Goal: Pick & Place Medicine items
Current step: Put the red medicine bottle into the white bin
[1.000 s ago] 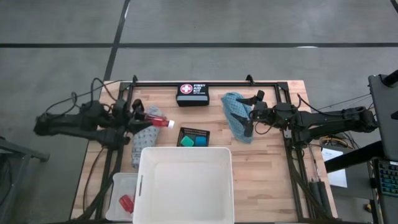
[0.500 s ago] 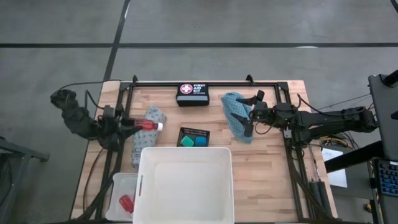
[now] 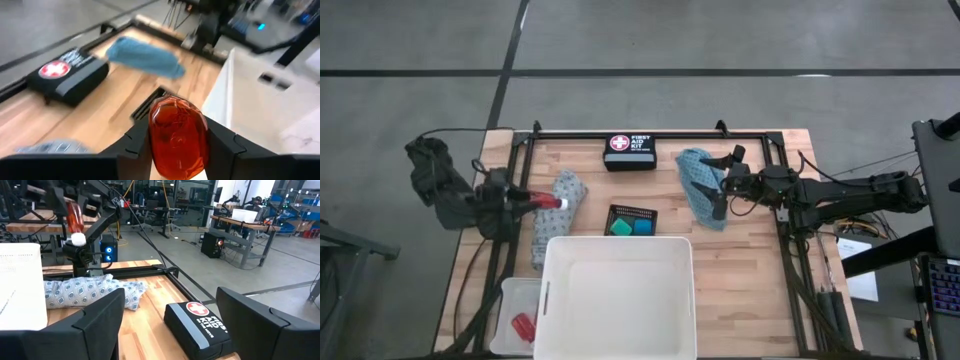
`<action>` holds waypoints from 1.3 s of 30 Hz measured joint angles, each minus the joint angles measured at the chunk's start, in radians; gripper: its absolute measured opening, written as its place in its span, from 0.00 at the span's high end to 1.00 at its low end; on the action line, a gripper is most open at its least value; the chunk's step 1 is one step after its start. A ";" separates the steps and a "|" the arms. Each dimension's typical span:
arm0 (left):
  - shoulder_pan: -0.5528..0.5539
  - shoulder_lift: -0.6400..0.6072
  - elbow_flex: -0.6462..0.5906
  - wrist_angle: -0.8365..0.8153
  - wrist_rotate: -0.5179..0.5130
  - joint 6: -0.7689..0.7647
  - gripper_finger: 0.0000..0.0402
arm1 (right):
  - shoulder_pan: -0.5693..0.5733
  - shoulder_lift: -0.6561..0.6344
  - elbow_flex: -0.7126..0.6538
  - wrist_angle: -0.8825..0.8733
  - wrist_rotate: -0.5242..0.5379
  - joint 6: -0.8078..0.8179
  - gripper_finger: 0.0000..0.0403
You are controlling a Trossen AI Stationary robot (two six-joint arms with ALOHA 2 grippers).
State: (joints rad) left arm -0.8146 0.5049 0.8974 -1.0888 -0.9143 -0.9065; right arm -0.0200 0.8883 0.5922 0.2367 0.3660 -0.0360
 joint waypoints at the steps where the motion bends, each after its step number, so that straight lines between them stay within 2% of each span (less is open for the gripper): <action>1: 0.000 0.001 -0.001 -0.038 0.008 -0.025 0.68 | 0.000 0.000 0.000 0.000 0.000 0.002 0.24; 5: 0.000 0.001 -0.013 -0.165 0.062 -0.124 0.68 | 0.000 0.000 0.000 0.000 0.000 0.002 0.25; 8: 0.000 0.001 -0.024 -0.249 0.144 -0.211 0.68 | 0.000 0.000 0.000 0.000 0.000 -0.001 0.25; 12: 0.000 0.001 -0.044 -0.309 0.325 -0.337 0.68 | 0.000 0.000 0.000 0.000 0.000 0.000 0.24; 19: 0.000 0.003 -0.052 -0.291 0.722 -0.672 0.68 | 0.000 0.000 0.000 0.000 0.000 0.002 0.22; 21: 0.000 0.003 -0.052 -0.272 0.796 -0.754 0.68 | 0.000 0.000 0.000 0.000 0.000 0.001 0.22; 23: 0.000 0.012 -0.052 -0.244 0.826 -0.810 0.68 | 0.000 0.000 0.000 0.000 0.000 0.000 0.22; 30: 0.000 0.123 -0.052 -0.107 0.878 -0.784 0.68 | 0.000 0.000 0.000 0.000 0.000 0.001 0.24; 36: -0.002 0.281 -0.053 -0.081 1.076 -0.761 0.68 | 0.000 0.000 0.000 0.000 0.000 -0.001 0.25; 39: -0.004 0.352 -0.053 -0.081 1.127 -0.740 0.68 | 0.000 0.000 0.000 0.000 0.000 0.002 0.24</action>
State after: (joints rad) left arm -0.8188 0.8566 0.8448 -1.1701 0.2124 -1.6463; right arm -0.0200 0.8883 0.5922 0.2367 0.3660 -0.0341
